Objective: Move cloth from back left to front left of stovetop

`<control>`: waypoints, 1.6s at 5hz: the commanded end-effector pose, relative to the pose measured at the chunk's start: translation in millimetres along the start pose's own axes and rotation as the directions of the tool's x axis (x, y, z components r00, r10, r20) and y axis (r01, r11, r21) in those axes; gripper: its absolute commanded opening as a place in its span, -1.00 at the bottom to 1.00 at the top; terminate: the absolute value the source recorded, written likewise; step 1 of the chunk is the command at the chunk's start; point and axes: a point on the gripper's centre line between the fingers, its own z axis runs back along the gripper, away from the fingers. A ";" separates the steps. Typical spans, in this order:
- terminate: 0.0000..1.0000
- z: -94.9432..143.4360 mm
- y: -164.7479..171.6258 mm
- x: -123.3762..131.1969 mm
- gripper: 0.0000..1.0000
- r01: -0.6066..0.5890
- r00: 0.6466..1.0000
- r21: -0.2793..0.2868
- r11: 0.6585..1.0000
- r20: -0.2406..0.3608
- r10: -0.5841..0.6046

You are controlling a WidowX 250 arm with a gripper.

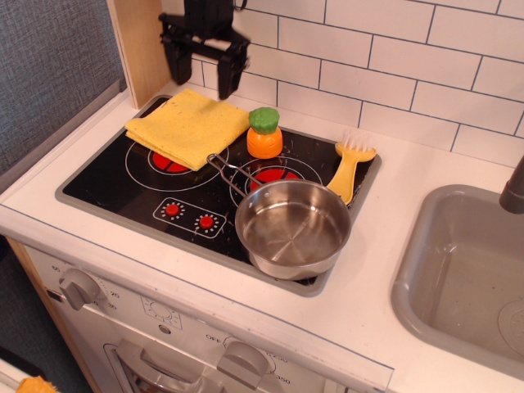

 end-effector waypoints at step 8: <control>-1.00 -27.4 25.9 -140.9 1.00 -0.201 0.972 -0.012 0.980 -0.130 0.198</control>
